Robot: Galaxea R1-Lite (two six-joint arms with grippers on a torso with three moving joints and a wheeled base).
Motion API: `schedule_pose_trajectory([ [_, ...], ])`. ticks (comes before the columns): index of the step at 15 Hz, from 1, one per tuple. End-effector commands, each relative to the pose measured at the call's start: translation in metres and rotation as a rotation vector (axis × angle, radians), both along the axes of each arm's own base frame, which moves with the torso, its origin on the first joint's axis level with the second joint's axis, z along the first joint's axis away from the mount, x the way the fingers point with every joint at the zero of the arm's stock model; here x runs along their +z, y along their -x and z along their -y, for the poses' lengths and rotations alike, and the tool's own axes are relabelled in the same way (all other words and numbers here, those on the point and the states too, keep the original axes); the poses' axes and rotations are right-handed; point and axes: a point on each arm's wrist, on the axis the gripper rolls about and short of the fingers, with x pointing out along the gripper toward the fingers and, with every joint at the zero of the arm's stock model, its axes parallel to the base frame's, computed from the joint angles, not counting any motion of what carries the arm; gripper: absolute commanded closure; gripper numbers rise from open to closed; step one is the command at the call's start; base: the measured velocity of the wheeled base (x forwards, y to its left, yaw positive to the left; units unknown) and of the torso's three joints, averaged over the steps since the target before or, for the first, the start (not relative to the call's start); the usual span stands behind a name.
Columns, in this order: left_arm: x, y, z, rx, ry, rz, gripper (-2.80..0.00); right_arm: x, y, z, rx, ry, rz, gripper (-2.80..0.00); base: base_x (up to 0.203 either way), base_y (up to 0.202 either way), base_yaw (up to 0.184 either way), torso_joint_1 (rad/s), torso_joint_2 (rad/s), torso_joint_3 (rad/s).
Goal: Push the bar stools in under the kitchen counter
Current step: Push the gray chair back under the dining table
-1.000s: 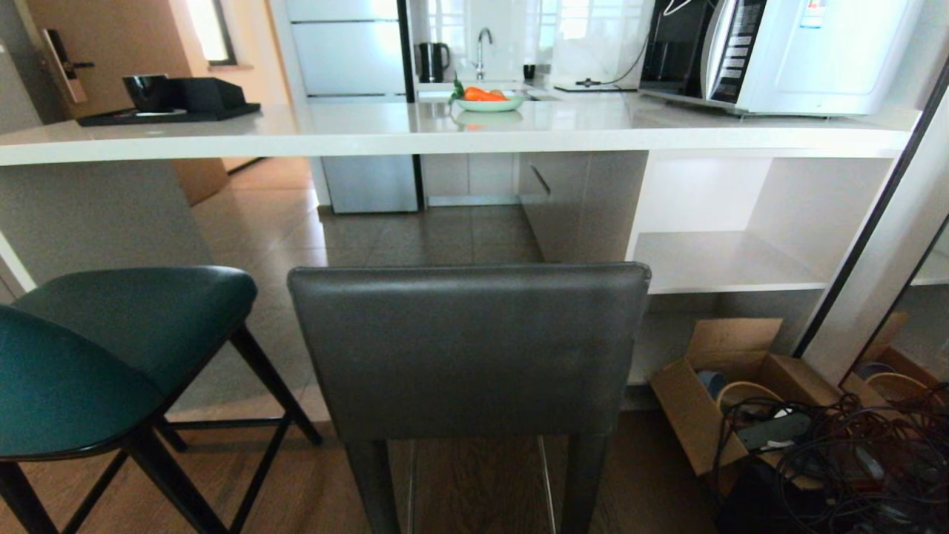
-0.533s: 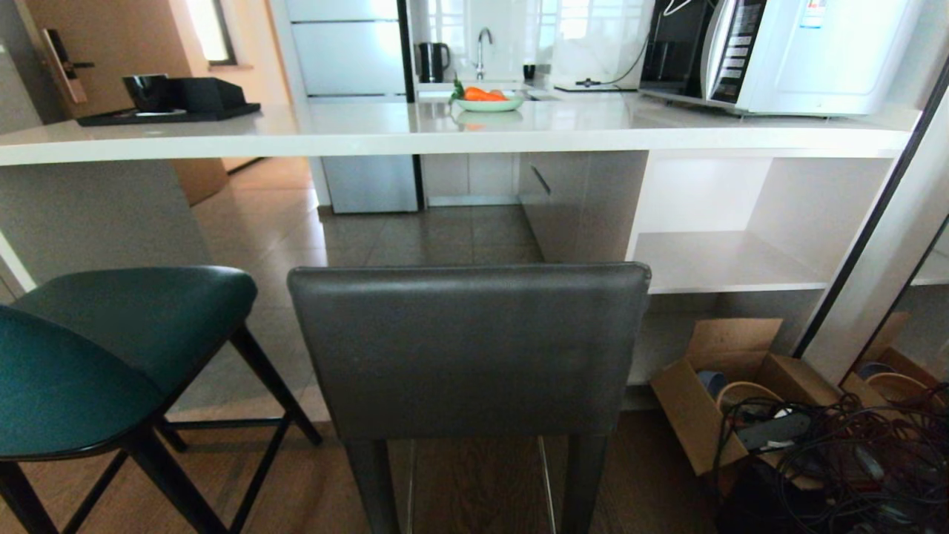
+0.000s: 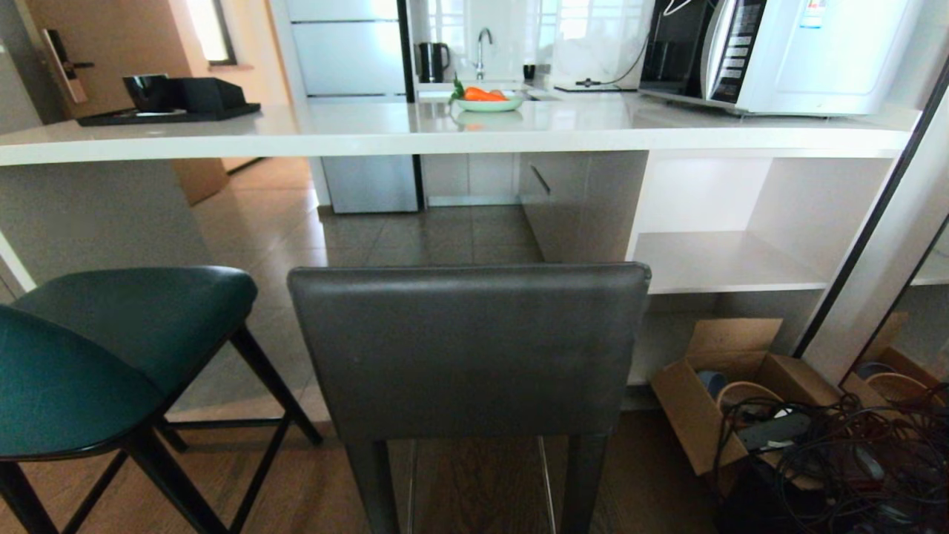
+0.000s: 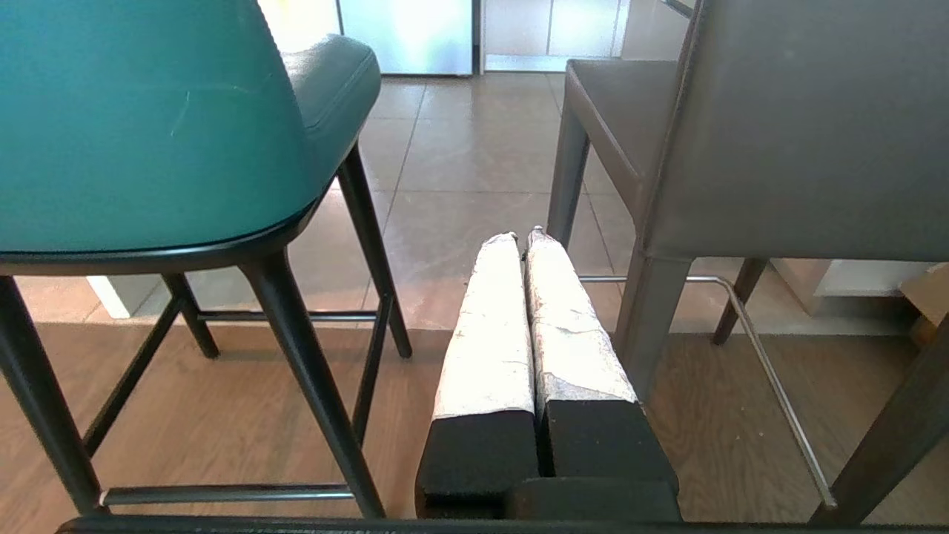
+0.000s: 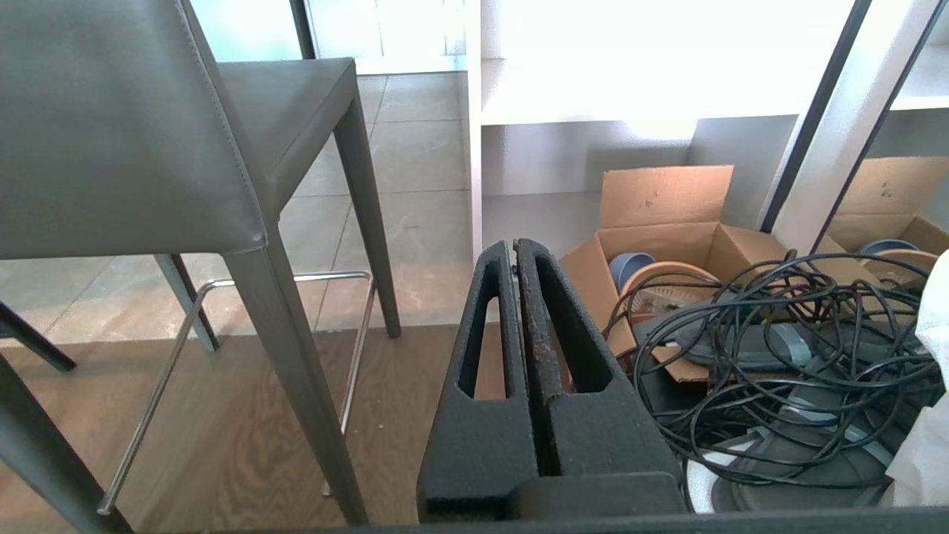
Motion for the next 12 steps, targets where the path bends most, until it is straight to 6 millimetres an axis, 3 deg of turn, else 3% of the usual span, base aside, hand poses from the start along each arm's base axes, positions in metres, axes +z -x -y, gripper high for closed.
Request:
schedule_pose_trajectory([
  [1, -0.0090, -0.0026, 0.0000, 0.001, 0.001, -0.034, 0.00, -0.0067, -0.0020, 0.0000, 0.001, 0.000, -0.026, 0.00, 0.000, 0.000, 0.000, 0.000, 0.00, 0.000],
  [12, -0.0089, -0.0026, 0.0000, 0.001, 0.001, -0.034, 0.00, -0.0067, -0.0020, 0.0000, 0.001, 0.000, -0.026, 0.00, 0.000, 0.000, 0.000, 0.000, 0.00, 0.000],
])
